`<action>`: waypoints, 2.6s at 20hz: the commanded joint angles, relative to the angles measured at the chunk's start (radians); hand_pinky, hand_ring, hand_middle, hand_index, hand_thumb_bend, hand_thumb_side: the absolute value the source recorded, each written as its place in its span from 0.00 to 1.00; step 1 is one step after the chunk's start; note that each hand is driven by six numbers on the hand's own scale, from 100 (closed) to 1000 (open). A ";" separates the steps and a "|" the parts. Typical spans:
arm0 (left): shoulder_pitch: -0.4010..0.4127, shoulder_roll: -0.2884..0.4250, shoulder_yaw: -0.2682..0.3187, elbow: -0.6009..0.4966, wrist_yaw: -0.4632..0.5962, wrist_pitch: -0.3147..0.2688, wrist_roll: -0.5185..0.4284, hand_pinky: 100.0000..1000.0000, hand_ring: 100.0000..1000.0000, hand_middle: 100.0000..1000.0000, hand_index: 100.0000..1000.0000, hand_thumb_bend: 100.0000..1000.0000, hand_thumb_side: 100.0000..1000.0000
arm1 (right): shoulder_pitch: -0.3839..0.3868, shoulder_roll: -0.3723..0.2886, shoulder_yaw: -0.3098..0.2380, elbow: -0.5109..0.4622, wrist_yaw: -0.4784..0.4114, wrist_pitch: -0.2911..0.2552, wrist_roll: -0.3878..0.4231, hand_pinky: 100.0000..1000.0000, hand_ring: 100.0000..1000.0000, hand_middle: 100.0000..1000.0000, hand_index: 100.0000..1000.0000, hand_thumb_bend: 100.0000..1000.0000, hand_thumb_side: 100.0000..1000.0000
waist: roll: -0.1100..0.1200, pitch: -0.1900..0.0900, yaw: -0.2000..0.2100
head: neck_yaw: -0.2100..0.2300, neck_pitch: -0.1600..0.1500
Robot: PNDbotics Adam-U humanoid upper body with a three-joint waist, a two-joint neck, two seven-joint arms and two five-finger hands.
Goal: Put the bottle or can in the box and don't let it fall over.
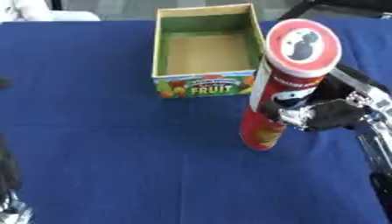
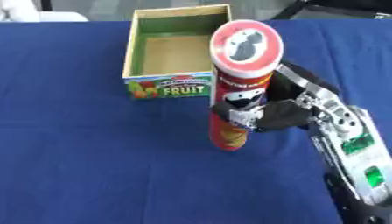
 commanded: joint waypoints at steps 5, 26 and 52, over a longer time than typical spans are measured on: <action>0.015 0.033 0.027 -0.018 -0.041 0.009 0.054 0.85 0.67 0.90 0.74 0.00 0.64 | -0.060 -0.069 -0.002 -0.018 -0.076 -0.015 -0.057 1.00 0.77 0.61 0.46 0.00 0.00 | 0.000 -0.045 -0.011 | 0.002 0.021; 0.018 0.042 0.025 -0.018 -0.041 0.018 0.055 0.85 0.66 0.90 0.74 0.00 0.64 | -0.333 -0.316 -0.022 0.127 -0.462 0.099 -0.228 1.00 0.73 0.59 0.44 0.00 0.00 | -0.018 -0.076 0.000 | 0.026 0.060; -0.051 0.035 0.002 -0.018 -0.028 -0.011 0.021 0.85 0.66 0.89 0.73 0.00 0.64 | -0.670 -0.275 0.006 0.696 -0.426 -0.196 -0.278 1.00 0.73 0.63 0.47 0.00 0.00 | -0.032 0.026 0.161 | -0.124 -0.073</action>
